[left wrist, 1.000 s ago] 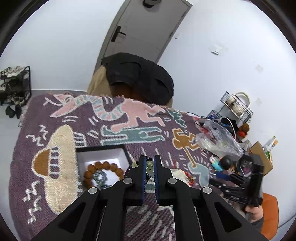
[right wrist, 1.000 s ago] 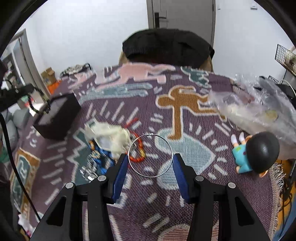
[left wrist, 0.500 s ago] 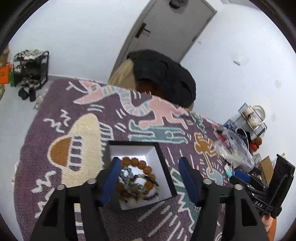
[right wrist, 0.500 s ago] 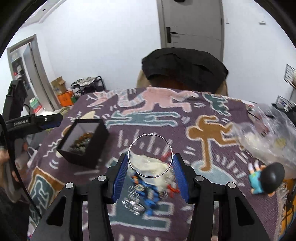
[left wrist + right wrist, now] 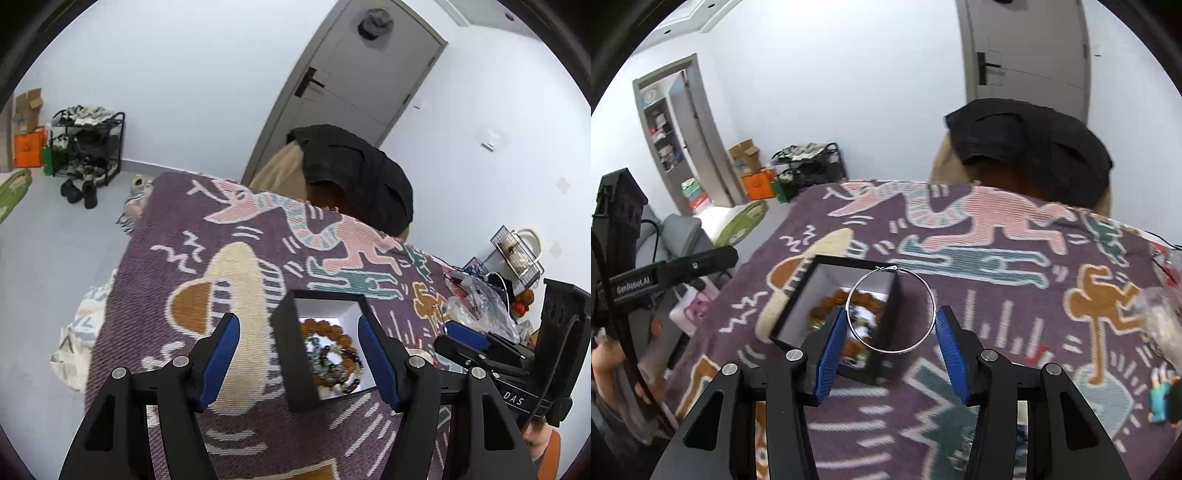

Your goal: Organize jewelry

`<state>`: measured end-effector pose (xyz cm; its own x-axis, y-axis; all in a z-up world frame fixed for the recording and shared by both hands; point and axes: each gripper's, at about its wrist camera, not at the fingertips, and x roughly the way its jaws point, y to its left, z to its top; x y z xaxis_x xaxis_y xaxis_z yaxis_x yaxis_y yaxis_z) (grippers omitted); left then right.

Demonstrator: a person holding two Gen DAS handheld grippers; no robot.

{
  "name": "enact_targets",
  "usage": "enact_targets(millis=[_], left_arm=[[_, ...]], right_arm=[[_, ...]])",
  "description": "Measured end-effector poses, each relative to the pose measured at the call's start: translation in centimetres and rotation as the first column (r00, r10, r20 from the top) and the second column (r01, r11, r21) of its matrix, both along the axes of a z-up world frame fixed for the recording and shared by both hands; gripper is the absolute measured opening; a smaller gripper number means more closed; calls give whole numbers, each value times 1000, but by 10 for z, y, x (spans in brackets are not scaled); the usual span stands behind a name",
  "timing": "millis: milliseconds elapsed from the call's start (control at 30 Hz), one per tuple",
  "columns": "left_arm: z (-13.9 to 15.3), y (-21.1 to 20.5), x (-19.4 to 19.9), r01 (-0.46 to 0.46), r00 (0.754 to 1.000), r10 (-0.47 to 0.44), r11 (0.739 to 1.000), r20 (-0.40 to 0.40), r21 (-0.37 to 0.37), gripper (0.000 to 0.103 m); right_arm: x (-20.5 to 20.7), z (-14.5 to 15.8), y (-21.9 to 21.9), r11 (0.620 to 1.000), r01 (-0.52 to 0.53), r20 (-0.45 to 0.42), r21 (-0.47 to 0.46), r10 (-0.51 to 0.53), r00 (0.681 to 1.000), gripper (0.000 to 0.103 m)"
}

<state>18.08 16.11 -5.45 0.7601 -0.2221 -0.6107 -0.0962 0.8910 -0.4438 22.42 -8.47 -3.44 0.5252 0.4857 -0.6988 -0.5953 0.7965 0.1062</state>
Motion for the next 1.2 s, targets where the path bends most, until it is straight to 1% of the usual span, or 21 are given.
enact_targets(millis=[133,200,267,300,333,400,533,700,867,1033,1200], left_arm=[[-2,10,-3,-29,1000,29,1000,-13,-8,68],[-2,13,-3,-37,999,37,999,-18,-12,68],[-1,14,-4,-41,999,41,999,-18,-11,68],[-1,14,-5,-42,999,42,999,-18,-9,68],[-1,14,-5,-42,999,41,999,-17,-8,68],[-2,11,-5,-37,999,37,999,-17,-6,68],[-3,5,-3,-28,999,28,1000,-18,-9,68],[-2,-14,1,10,1000,-10,1000,-12,-7,68],[3,-36,2,57,998,-57,998,-5,6,68],[5,-63,5,103,995,-103,994,-7,26,68],[2,-94,9,160,987,-159,986,-20,42,68]], right_arm=[[3,-3,21,999,-38,-34,30,39,999,50],[3,-4,28,995,-67,-53,69,70,996,51],[4,-6,31,994,-74,-62,79,79,995,51],[5,-7,34,995,-71,-70,74,76,995,53],[7,-12,35,997,-56,-81,60,61,995,61],[7,-15,30,998,-39,-86,59,44,995,69],[3,-17,10,997,3,-94,75,4,996,70],[-4,-14,-35,989,107,-110,105,-96,989,70],[-14,-11,-77,974,179,-118,142,-163,979,70],[-23,-11,-111,963,232,-103,134,-220,970,70],[-27,-18,-139,954,265,-107,138,-252,962,70]])
